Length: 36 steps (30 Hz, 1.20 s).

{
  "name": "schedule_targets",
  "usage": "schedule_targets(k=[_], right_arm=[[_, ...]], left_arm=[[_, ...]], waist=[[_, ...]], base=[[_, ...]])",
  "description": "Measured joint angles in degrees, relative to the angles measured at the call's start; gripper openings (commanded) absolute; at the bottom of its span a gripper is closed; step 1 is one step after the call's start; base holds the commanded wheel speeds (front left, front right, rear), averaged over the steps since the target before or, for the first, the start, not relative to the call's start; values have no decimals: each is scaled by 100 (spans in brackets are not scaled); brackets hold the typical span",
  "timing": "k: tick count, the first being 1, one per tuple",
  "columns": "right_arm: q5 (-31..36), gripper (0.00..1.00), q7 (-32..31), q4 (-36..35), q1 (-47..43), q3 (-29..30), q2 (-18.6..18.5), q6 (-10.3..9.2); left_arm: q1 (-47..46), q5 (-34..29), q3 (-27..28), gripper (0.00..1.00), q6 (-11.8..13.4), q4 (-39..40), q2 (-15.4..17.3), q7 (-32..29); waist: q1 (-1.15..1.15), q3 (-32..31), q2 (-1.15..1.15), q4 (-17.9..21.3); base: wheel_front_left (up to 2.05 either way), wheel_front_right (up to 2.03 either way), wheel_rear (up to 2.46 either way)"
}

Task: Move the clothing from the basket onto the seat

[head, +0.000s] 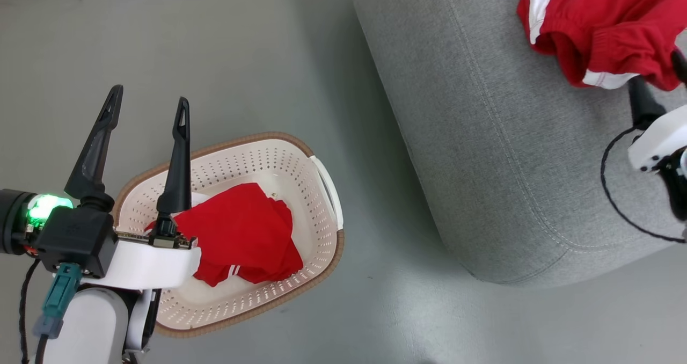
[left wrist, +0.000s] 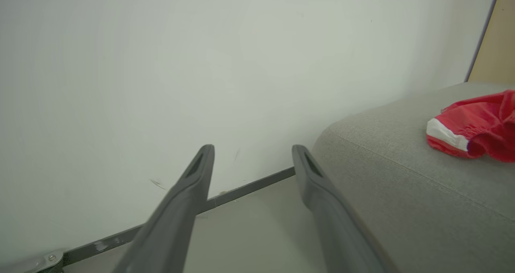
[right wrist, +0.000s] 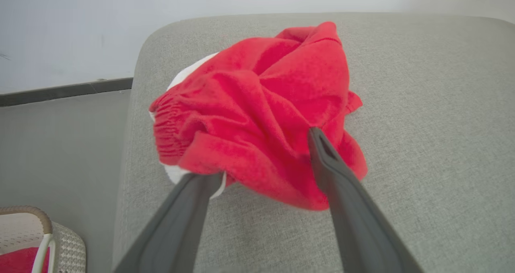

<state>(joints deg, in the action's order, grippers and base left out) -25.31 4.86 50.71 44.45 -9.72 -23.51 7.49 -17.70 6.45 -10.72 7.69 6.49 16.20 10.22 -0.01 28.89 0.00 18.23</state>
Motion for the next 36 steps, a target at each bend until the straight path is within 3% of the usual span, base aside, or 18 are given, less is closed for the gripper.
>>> schedule_targets(k=[15,26,36], right_arm=[[-667,100,-169,-842,-913,-716,-328,0],[-1003,100,-71,-1964,-980,-1021,-667,0],[-1034,100,430,-2395,-984,-789,-716,0]], left_arm=[[4,198,143,100,147,-454,-176,276],[107,291,335,100,267,-635,-269,391],[458,380,494,100,392,-775,-425,392]], waist=[[0,-410,0,176],[0,-864,0,194],[0,-1277,0,34]], base=[[0,0,0],[0,0,0],[0,0,0]])
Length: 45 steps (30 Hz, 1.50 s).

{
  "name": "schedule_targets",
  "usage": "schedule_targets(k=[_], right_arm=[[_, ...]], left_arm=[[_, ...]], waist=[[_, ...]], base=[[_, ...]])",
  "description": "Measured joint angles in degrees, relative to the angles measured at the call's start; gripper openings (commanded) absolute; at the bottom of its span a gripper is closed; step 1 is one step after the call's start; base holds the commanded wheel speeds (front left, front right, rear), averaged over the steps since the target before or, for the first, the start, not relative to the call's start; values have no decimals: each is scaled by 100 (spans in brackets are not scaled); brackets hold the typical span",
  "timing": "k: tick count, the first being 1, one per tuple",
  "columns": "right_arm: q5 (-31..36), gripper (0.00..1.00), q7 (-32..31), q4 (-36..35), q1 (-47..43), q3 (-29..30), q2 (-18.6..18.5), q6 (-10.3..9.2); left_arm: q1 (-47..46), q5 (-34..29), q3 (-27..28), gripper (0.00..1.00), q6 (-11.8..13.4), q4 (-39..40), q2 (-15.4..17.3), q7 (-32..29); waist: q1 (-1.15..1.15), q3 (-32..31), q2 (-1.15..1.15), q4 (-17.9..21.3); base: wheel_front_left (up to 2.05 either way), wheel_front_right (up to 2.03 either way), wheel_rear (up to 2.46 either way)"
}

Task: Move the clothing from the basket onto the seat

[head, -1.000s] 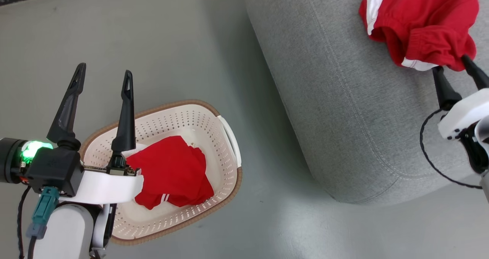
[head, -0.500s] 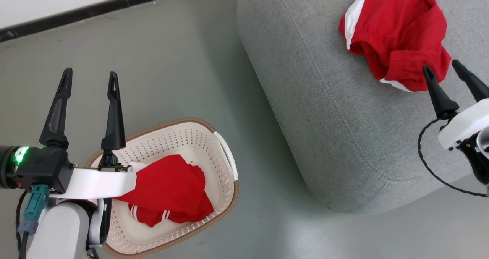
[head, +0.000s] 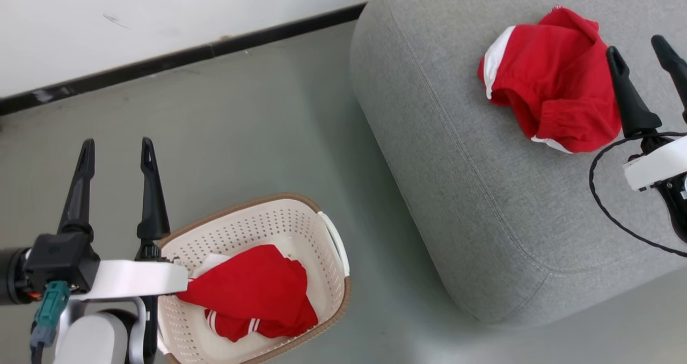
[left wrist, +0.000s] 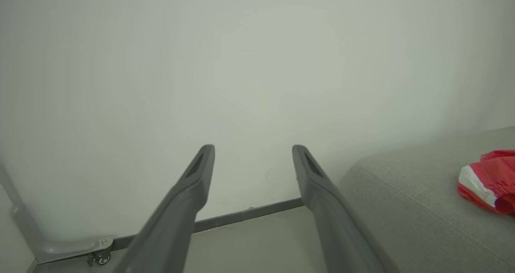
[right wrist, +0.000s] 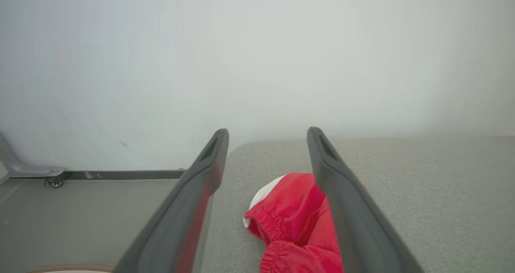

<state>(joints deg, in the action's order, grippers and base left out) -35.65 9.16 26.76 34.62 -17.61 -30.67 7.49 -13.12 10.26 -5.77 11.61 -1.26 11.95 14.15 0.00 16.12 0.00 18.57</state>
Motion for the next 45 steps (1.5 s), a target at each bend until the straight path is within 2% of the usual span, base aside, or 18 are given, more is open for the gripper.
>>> schedule_targets(k=[3,13,19,25,34,45], right_arm=[[111,100,143,-45,-75,88,9,0],[450,100,360,-279,-452,211,410,0],[655,100,404,-436,-832,268,812,0],[857,100,422,-492,-1246,370,1047,0],[1285,100,447,-656,-1919,708,1401,0],[1822,100,454,-910,-2611,1274,1886,0]], left_arm=[[120,20,14,100,43,-65,-35,1],[463,24,29,100,74,-286,-132,1],[655,91,12,100,101,-434,-216,1],[856,164,-60,100,97,-552,-302,2],[1062,164,-283,100,-27,-715,-388,2],[1199,164,-441,100,-118,-899,-470,2]], waist=[[0,-134,0,-87],[0,-561,0,-460],[0,-800,0,-702],[0,-1018,0,-941],[0,-1327,0,-1293],[0,-1582,0,-1534]], base=[[0,0,0],[0,0,0],[0,0,0],[0,0,0],[0,0,0],[0,0,0]])
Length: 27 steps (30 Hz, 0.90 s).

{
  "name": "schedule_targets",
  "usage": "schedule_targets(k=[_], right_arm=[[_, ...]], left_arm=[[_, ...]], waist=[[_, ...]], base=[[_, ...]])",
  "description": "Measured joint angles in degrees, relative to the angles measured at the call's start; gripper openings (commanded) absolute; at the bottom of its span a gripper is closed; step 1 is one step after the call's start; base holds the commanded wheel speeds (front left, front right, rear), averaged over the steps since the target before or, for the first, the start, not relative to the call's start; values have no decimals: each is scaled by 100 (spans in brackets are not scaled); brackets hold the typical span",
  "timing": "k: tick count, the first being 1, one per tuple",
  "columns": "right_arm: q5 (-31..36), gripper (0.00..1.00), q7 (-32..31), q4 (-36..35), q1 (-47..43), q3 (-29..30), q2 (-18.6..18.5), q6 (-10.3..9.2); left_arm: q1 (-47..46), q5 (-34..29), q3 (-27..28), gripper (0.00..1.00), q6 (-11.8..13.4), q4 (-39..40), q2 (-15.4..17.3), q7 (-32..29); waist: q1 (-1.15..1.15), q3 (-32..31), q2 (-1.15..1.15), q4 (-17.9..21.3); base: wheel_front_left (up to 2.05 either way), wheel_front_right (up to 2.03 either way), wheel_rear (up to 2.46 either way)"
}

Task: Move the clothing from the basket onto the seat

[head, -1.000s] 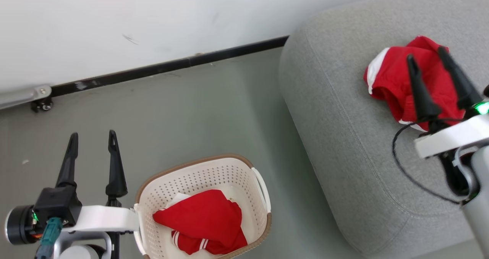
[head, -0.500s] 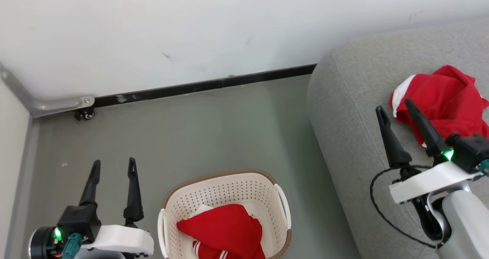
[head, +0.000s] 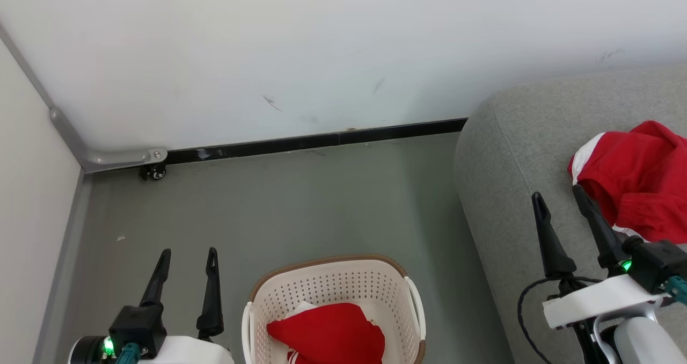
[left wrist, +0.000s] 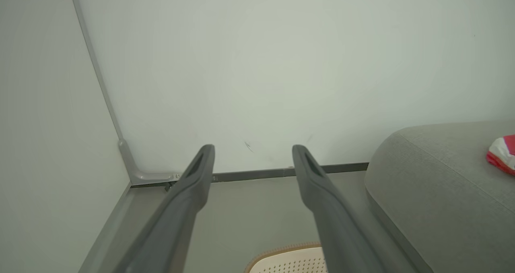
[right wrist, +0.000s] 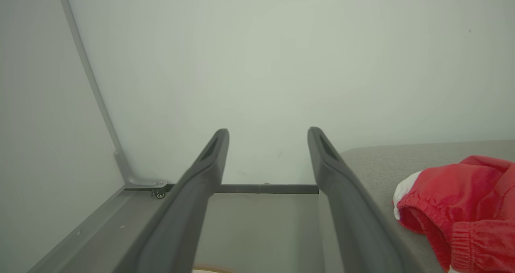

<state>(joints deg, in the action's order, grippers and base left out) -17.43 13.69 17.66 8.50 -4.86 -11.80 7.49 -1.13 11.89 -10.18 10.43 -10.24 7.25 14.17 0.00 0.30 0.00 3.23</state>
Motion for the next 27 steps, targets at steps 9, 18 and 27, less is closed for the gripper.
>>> schedule_targets(k=[9,18,27], right_arm=[[409,100,1,-256,-391,126,346,0],[723,100,-9,-459,-650,186,605,0],[793,100,-114,-691,-855,226,684,0]], left_arm=[[10,0,-34,100,-41,-93,-3,0],[74,-1,-19,100,-41,-156,-9,0],[83,-1,0,100,-40,-168,-20,0]], waist=[[0,-119,0,-75],[0,-184,0,-75],[0,-191,0,-82]], base=[[0,0,0],[0,0,0],[0,0,0]])
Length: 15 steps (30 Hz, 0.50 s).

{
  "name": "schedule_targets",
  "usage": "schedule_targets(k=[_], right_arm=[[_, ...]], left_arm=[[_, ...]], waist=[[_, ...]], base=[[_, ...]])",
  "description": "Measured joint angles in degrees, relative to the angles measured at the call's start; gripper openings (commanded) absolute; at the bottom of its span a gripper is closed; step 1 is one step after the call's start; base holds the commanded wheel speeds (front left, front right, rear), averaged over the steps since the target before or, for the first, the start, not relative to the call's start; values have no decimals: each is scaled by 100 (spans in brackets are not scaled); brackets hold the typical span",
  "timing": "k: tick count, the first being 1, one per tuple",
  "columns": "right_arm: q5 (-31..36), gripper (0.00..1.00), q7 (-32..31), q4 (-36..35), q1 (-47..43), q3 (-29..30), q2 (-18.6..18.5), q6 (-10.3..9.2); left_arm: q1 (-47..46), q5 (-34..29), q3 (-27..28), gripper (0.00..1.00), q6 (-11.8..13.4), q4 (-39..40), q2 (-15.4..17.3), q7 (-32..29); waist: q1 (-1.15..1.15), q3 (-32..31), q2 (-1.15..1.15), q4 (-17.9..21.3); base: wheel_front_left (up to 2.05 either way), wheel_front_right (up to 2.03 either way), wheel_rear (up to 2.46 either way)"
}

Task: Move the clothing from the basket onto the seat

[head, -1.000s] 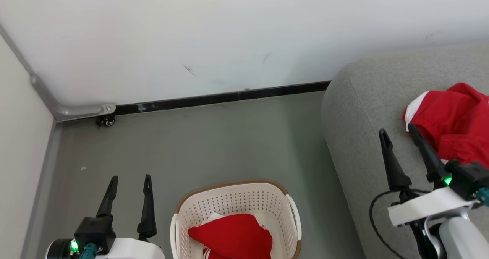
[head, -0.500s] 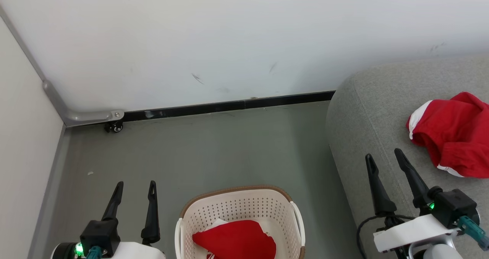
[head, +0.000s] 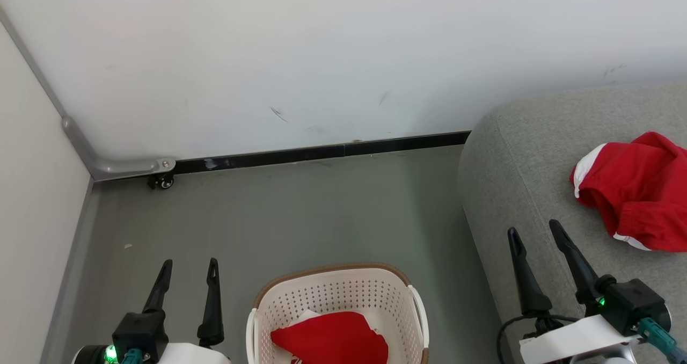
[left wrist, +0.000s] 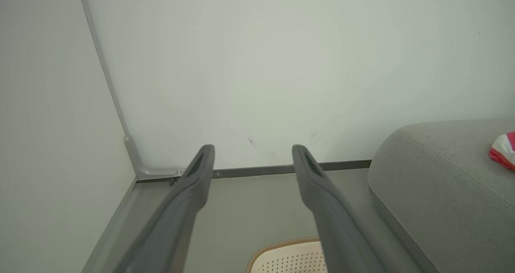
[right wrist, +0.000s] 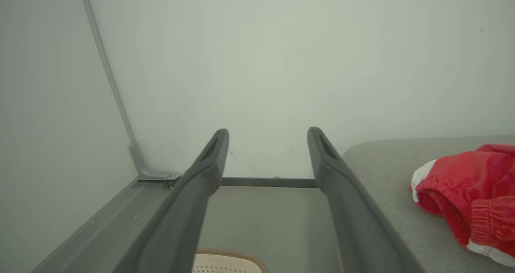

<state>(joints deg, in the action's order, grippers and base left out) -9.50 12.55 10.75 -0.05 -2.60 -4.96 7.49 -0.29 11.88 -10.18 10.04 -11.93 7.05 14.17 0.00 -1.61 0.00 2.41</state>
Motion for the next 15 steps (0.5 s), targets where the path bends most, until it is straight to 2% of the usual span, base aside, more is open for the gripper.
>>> schedule_targets(k=[15], right_arm=[[116,100,-145,-283,-146,66,103,0]], left_arm=[[0,-1,73,100,2,16,3,0]], waist=[[0,103,0,35]], base=[[0,0,0]])
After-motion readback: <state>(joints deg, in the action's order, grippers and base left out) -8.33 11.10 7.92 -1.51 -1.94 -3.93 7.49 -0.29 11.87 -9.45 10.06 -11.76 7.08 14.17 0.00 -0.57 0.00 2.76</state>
